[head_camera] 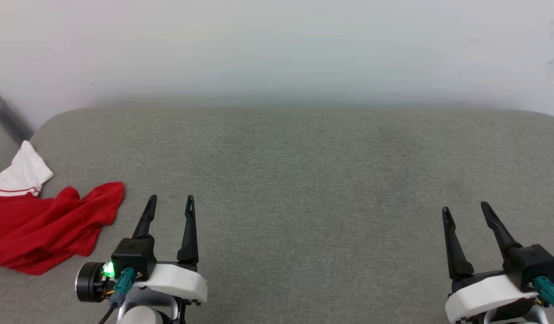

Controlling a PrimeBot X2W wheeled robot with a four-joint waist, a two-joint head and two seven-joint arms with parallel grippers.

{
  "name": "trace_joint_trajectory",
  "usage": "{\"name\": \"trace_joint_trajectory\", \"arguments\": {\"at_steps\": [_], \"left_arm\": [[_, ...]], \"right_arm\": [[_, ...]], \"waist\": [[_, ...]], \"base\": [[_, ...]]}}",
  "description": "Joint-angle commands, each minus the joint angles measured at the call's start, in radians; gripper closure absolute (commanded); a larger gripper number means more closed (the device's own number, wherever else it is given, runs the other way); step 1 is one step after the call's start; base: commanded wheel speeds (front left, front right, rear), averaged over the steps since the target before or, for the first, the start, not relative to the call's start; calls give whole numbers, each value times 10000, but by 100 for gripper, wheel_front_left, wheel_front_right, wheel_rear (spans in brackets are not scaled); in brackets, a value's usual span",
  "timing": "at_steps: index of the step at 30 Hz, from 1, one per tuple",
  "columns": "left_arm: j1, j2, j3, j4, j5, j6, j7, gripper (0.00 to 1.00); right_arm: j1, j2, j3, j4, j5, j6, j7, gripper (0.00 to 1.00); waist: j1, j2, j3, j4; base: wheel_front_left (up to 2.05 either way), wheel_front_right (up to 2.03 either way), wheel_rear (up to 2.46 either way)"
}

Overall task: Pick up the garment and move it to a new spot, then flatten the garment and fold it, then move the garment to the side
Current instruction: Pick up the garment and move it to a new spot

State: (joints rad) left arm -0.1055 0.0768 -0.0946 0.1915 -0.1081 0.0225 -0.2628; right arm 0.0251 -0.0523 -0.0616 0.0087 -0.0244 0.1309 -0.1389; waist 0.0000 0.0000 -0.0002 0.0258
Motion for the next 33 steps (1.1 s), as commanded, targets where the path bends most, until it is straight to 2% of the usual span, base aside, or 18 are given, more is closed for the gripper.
{"name": "trace_joint_trajectory", "arguments": {"at_steps": [1,20,26,33], "left_arm": [[-79,-51,68,-7,-6,38,-31,0],[-16,-125,799,-71,35,152,-30,0],[54,-153,883,-139,102,125,-30,0],[-106,-150,967,-63,205,67,-30,0]], "right_arm": [[76,29,68,-75,49,-3,32,0],[-175,22,693,-555,62,-5,170,0],[-222,21,724,-587,42,-5,182,0],[-302,22,774,-576,38,-3,184,0]], "waist": [[0,0,19,216],[0,0,382,2788],[0,0,448,3149],[0,0,550,3192]], "base": [[0,0,0],[0,0,0],[0,0,0],[0,0,0]]}}
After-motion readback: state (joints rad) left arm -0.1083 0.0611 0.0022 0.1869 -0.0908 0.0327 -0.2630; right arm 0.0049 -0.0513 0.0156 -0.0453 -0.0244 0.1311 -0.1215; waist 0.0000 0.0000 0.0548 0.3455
